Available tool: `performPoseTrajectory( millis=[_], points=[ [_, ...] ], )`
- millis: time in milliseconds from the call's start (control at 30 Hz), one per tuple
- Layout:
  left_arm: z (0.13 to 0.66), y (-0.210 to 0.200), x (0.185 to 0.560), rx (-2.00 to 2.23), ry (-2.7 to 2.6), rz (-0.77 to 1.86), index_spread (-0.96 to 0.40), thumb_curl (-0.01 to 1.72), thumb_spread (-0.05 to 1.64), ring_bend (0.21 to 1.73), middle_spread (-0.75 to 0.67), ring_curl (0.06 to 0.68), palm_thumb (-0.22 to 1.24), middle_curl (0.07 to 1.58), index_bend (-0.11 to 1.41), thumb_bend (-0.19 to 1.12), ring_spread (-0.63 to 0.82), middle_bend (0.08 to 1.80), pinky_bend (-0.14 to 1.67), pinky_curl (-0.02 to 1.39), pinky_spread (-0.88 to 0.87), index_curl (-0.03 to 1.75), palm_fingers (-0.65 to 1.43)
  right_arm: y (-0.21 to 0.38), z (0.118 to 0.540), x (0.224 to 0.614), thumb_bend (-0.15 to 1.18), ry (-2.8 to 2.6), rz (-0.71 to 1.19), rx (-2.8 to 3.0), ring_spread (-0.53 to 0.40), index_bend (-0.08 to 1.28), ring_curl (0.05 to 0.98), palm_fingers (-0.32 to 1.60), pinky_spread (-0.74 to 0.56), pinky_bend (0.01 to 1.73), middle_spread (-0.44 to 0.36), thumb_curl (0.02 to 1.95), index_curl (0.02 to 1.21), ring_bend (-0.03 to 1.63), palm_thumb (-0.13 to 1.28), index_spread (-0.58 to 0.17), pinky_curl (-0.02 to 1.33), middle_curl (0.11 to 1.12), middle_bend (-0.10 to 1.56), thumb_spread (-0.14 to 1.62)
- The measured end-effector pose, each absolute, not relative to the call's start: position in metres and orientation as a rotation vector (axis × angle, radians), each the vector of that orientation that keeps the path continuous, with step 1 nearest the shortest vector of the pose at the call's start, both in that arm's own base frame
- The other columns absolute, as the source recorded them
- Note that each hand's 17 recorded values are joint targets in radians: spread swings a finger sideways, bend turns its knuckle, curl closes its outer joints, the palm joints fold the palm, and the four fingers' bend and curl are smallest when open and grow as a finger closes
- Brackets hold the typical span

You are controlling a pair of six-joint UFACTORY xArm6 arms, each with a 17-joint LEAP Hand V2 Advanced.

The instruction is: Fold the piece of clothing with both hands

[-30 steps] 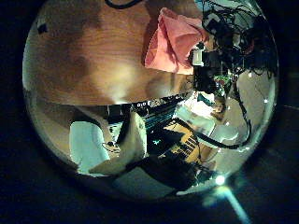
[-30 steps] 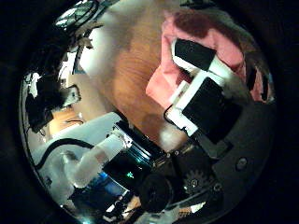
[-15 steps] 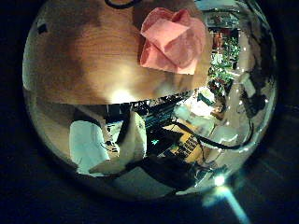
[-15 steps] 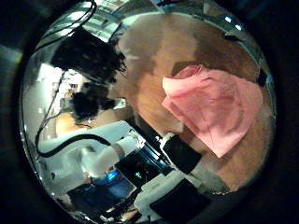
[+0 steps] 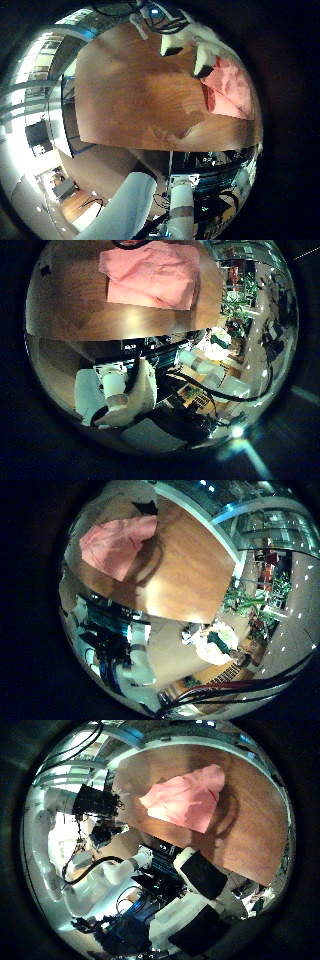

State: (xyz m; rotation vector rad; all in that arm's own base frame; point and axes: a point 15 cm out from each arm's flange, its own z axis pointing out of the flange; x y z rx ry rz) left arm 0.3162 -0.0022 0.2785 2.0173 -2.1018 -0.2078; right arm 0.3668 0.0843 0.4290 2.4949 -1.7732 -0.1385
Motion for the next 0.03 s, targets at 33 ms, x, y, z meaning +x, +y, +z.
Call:
performPoseTrajectory(
  millis=[33],
  points=[
    [0.2795, -0.0047, 0.3157, 2.018, -2.104, -0.209, 0.06, 0.31, 1.24, 0.77, 0.34, 0.229, 0.34, 0.34, 0.16, -0.02, 0.36, 0.20, 0.52, 0.34, 0.39, 0.30, 0.04, 0.0807, 0.4304, 0.3621, -0.01, -1.778, -0.138, 2.493, 0.085, 0.18, 0.338, 0.15, 0.40, 0.61, -0.052, 0.40, 0.39, 0.73, 0.62, -0.382, 0.44, 0.42, 0.36, 1.38]
  ],
)
